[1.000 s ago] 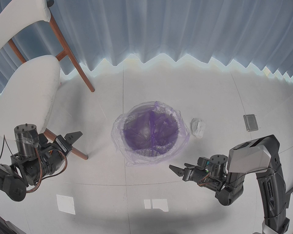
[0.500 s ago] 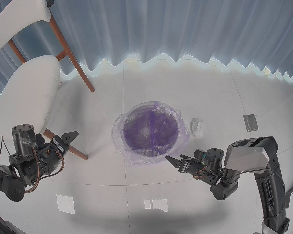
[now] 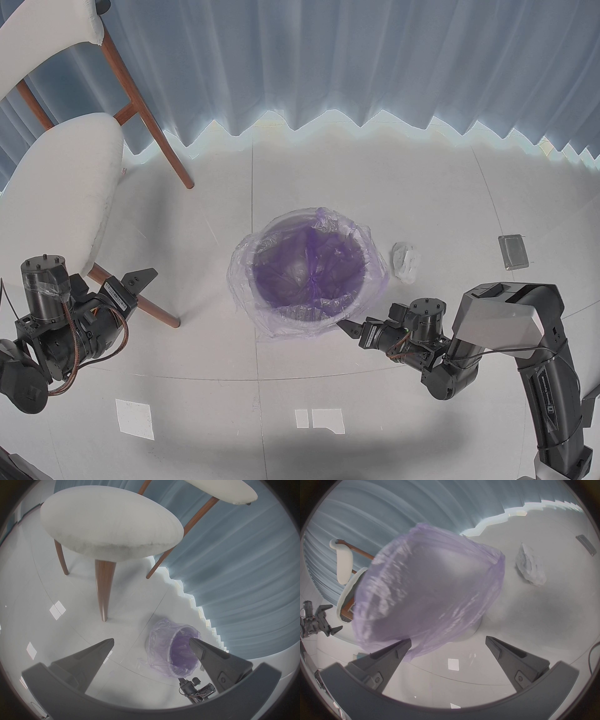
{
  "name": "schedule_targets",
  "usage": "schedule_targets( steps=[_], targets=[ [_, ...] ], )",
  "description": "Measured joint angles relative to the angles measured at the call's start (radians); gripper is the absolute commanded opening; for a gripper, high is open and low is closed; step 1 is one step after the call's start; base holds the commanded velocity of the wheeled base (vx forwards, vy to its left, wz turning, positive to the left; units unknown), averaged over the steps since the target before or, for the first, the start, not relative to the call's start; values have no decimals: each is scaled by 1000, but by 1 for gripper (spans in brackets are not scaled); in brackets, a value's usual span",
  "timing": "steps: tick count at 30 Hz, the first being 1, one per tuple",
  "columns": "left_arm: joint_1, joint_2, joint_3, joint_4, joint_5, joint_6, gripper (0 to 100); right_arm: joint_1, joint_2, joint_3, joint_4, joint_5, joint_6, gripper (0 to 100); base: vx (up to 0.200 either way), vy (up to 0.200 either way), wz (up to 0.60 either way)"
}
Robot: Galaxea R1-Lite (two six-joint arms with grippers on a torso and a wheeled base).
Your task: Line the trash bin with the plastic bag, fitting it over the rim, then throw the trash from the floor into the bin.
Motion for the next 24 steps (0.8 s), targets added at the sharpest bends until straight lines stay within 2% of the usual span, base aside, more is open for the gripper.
schedule_targets(
  steps=[7, 16, 21, 24],
  targets=[
    [17, -18, 13, 0, -1, 0, 100, 0, 51, -72, 71, -18, 16, 100, 0, 0, 0],
    [26, -33, 20, -1, -1, 0, 100, 4, 67, -160, 288, -28, 61, 100, 0, 0, 0],
    [29, -36, 19, -1, -2, 3, 100, 5, 61, -223, 508, -44, 83, 100, 0, 0, 0],
    [31, -36, 19, -1, -2, 9, 100, 4, 54, -273, 665, -59, 127, 100, 0, 0, 0]
  ],
)
